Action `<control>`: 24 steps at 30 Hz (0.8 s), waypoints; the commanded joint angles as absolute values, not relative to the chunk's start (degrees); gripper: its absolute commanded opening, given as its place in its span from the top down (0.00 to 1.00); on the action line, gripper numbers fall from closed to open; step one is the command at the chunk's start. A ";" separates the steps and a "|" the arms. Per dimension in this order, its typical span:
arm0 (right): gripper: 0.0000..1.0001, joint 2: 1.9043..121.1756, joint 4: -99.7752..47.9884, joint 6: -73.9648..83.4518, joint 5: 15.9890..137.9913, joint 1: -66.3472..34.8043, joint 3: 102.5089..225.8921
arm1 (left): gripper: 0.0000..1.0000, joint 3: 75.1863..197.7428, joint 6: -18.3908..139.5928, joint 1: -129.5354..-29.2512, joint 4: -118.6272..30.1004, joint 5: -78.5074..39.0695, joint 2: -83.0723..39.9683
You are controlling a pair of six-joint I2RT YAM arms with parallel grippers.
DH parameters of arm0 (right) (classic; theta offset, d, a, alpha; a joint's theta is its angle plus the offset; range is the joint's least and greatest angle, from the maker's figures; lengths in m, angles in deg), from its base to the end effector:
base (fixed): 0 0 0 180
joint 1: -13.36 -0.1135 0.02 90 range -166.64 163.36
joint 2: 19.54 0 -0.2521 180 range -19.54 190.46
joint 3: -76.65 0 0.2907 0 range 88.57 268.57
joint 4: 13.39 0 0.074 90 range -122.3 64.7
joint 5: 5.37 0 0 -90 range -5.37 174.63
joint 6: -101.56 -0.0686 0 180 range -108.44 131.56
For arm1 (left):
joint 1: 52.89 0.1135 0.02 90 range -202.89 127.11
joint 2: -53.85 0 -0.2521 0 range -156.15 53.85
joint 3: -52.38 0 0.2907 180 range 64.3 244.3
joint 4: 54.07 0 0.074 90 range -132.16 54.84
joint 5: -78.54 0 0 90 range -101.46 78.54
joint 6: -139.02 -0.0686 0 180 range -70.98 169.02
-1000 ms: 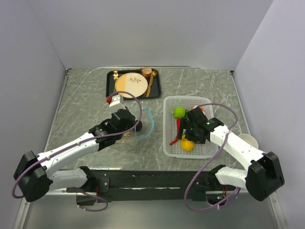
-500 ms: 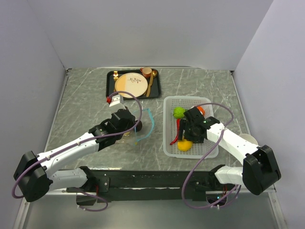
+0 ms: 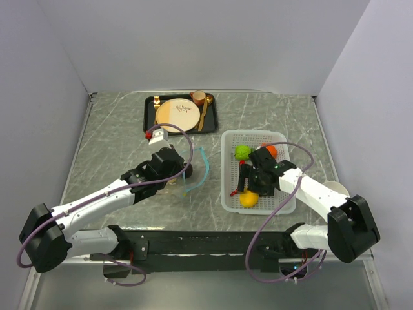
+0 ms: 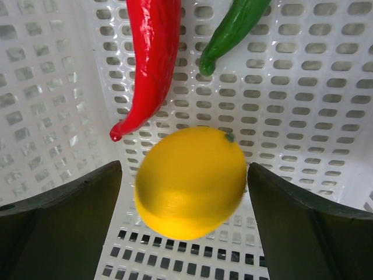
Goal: Place the food in the zip-top bag and seal the zipper
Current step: Pick up the fake fruit from the bin.
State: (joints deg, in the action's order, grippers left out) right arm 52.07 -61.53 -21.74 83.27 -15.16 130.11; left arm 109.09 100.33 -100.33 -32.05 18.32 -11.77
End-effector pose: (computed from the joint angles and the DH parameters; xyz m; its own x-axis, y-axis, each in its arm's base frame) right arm 0.2400 0.1323 0.1316 -0.9391 0.1144 -0.3242 0.0357 0.9704 0.2389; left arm 0.2400 -0.2109 0.2295 -0.4914 -0.4665 -0.7355 -0.0519 0.8586 -0.5100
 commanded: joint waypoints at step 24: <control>0.52 38.92 -61.08 -22.19 87.71 -15.47 137.00 | 0.99 109.56 100.44 -100.18 -32.75 18.08 -8.81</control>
